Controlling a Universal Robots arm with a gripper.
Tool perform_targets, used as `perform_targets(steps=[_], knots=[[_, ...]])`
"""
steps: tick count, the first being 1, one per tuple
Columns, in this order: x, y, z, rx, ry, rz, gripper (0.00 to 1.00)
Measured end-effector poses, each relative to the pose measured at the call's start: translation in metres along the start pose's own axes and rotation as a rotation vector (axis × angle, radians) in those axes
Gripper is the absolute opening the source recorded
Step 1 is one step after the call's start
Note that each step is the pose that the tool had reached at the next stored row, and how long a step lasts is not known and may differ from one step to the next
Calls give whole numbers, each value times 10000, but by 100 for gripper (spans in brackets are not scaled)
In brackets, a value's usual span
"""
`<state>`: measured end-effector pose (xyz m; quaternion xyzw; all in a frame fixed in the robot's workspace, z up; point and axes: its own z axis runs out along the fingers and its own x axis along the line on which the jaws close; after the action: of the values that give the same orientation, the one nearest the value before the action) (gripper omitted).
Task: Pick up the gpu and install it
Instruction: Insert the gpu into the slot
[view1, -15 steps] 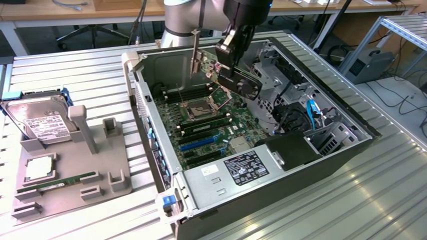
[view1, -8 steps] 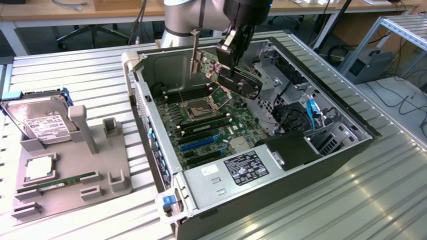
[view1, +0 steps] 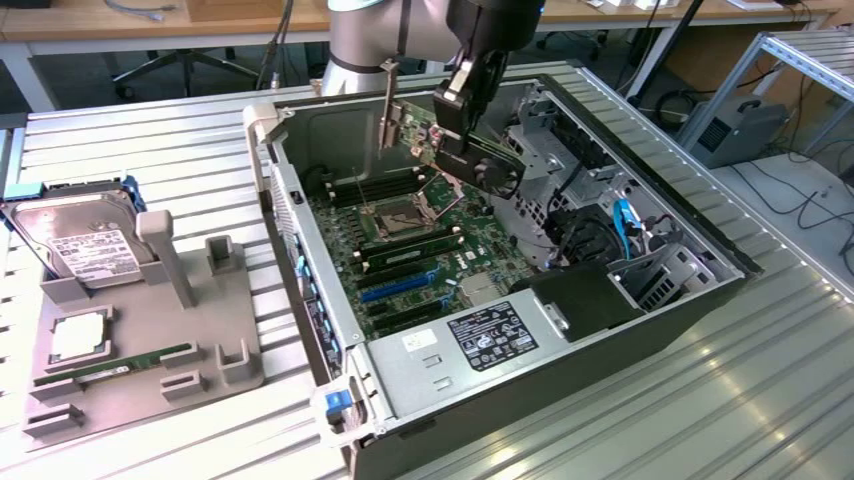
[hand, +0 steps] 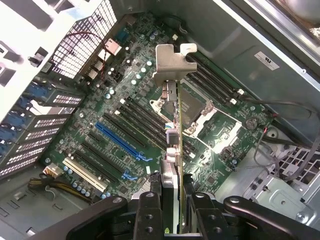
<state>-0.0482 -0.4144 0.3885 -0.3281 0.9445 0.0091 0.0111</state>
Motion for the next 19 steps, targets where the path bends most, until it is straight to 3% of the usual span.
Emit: perform_targets(steps=[19], knots=[[0, 0, 1, -15, 6, -553, 27]])
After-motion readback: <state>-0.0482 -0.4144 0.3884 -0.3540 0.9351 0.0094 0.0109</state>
